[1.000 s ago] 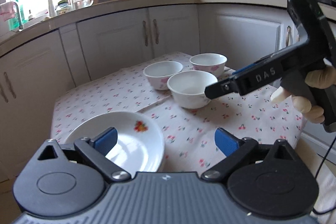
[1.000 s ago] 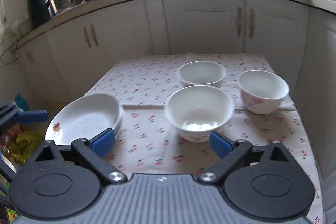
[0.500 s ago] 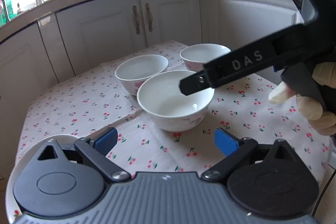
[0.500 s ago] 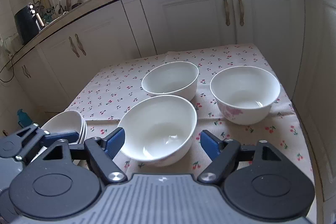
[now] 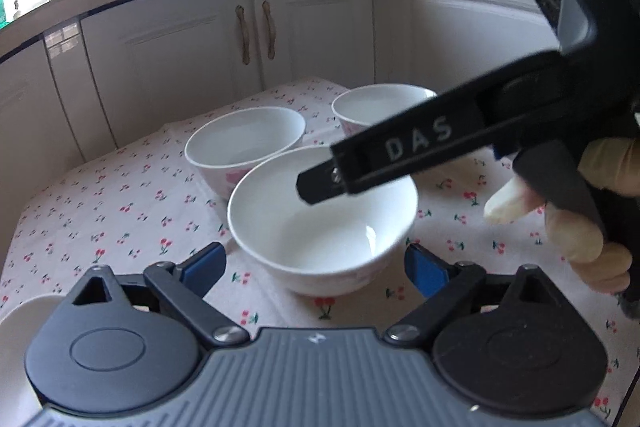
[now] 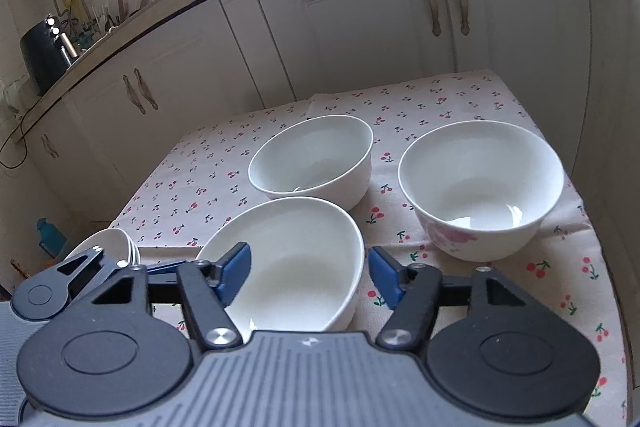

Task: Organize plates and bowls
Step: 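Grasp the rim of a white bowl with the right tool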

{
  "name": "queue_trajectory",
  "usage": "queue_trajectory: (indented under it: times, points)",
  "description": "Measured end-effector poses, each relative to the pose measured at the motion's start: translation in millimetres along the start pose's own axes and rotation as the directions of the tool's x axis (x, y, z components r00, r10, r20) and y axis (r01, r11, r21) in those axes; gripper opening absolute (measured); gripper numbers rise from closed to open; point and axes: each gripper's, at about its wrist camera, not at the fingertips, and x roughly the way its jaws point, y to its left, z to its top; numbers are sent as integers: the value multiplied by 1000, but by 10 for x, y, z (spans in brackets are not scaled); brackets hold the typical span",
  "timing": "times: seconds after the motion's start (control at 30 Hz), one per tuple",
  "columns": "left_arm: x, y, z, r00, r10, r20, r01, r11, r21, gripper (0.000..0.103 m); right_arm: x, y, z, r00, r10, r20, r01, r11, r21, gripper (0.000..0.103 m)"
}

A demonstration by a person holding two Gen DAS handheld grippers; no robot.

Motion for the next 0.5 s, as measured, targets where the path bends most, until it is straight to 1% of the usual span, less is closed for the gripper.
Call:
queue_trajectory:
  times: [0.07,0.2,0.5]
  points:
    - [24,2,10,1000,-7,2,7,1000,6,93,10,4,-3,1000,4,-2,-4,1000,1,65]
    - [63,3,21,1000,-23,5,23,1000,6,92,17,15,4,1000,4,-1,-4,1000,-1,65]
    - [-1,-7,17,999,-34,2,34,999,11,92,-23,57,-25,1000,-11,-10,11,1000,-2,65]
